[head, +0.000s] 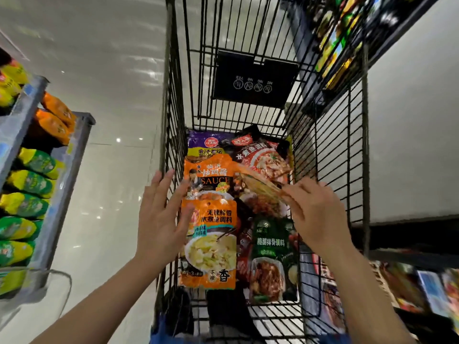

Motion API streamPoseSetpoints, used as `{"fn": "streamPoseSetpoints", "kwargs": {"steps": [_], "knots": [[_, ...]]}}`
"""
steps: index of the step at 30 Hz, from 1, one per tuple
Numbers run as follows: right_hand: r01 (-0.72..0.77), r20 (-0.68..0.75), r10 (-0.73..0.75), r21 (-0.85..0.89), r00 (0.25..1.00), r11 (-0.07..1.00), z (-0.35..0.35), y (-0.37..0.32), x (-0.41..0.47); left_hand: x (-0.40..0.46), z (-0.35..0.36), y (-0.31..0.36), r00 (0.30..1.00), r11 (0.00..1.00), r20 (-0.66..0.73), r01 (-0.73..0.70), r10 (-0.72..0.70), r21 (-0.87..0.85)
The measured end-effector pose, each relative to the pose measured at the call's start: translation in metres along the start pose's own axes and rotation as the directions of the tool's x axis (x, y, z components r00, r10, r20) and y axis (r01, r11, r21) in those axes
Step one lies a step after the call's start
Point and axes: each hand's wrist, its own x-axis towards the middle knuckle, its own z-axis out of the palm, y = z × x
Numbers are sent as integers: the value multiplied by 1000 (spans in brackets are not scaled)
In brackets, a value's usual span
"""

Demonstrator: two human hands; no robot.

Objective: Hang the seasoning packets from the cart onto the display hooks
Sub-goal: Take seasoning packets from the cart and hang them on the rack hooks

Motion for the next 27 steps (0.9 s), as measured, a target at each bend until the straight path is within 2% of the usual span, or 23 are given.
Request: {"fn": "streamPoseSetpoints", "kwargs": {"steps": [4,7,9,12,14,17,20,24,27], "knots": [[-72,73,62,148,995,986,-26,-28,-23,-2,-2,0,1000,997,10,-6,7,-75],[-219,184,180,218,966,951,-24,-37,-21,-2,-4,1,1000,993,15,-9,11,-116],[-303,348,221,203,911,931,9,-36,-7,-1,-4,-1,1000,993,21,-17,19,-114],[-335,629,137,208,765,919,102,-33,16,-1,-4,-2,999,997,47,-20,24,-79],[-326,717,103,181,690,928,168,-36,23,-1,-4,-1,998,998,67,-3,8,-70],[-265,717,143,60,683,962,233,-32,32,0,-5,1,996,999,88,19,-16,-43],[-146,710,105,-3,696,989,255,-17,40,0,-6,1,994,998,99,48,-45,-28],[-123,681,68,33,729,992,254,-5,41,0,-5,2,994,999,99,49,-49,4],[-181,666,63,109,743,977,254,-4,42,1,-5,4,993,998,100,54,-56,22]]}}
